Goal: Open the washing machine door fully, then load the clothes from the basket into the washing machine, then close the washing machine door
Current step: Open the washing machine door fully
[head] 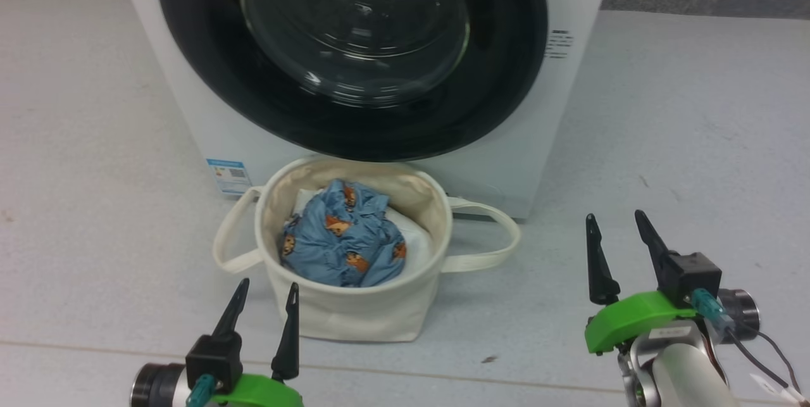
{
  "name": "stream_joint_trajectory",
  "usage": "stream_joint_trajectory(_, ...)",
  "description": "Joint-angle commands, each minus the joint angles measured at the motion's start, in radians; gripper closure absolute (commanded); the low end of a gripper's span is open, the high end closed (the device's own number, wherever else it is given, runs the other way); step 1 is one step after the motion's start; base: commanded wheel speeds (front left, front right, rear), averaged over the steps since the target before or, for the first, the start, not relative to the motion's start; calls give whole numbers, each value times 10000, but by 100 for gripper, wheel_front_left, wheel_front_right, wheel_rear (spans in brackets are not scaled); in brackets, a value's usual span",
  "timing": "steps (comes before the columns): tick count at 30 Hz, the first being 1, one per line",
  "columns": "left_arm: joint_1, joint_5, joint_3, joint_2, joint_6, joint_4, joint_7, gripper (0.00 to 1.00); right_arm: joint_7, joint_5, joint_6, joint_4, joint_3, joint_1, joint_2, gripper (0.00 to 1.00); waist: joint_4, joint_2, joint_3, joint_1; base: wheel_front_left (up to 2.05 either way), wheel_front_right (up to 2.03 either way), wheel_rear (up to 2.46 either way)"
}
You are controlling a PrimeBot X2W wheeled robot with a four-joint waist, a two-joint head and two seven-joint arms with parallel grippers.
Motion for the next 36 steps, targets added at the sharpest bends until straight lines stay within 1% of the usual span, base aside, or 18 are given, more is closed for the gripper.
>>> stream_joint_trajectory(1, -371, 70, 277, 87, -29, -320, -122, 0, -124, 27, 0, -303, 215, -350, -68, 0, 5, 0, -10, 0, 115, 123, -238)
stream_joint_trajectory(9, -354, -44, 354, 65, -87, -491, -122, 0, -124, 59, 0, -331, 208, -321, -68, 0, 22, 0, -32, 0, 120, 113, -233)
stream_joint_trajectory(15, -305, 34, 347, 79, -127, -639, -122, 0, -124, 78, 0, -344, 226, -313, -68, 0, 41, 0, -42, 0, 75, 75, -150)
stream_joint_trajectory(20, -292, 61, 363, 69, -133, -748, -122, 0, -124, 113, 0, -378, 210, -335, -68, 0, 50, 0, -10, 0, 31, 31, -63)
stream_joint_trajectory(30, -325, 64, 349, 18, -141, -778, -122, 0, -124, 222, 0, -481, 208, -406, -68, 0, 108, 0, 215, 0, 1, 1, -2)
stream_joint_trajectory(31, -336, 64, 344, 12, -139, -772, -122, 0, -124, 326, 0, -523, 230, -439, -68, 32, 118, 0, 267, 0, 0, 0, 0)
stream_joint_trajectory(32, -350, 62, 337, 5, -137, -759, -122, 0, -124, 418, 0, -569, 231, -471, -68, 88, 129, 0, 313, 0, 0, 0, 0)
stream_joint_trajectory(33, -366, 44, 330, -4, -141, -739, -122, 0, -124, 483, 0, -631, 212, -516, -68, 100, 141, 0, 376, 0, 0, 0, 0)
stream_joint_trajectory(36, -431, 0, 298, -30, -157, -651, -122, 0, -124, 985, 0, -693, 109, -654, -68, 100, 175, 0, 464, 0, 0, 0, 0)
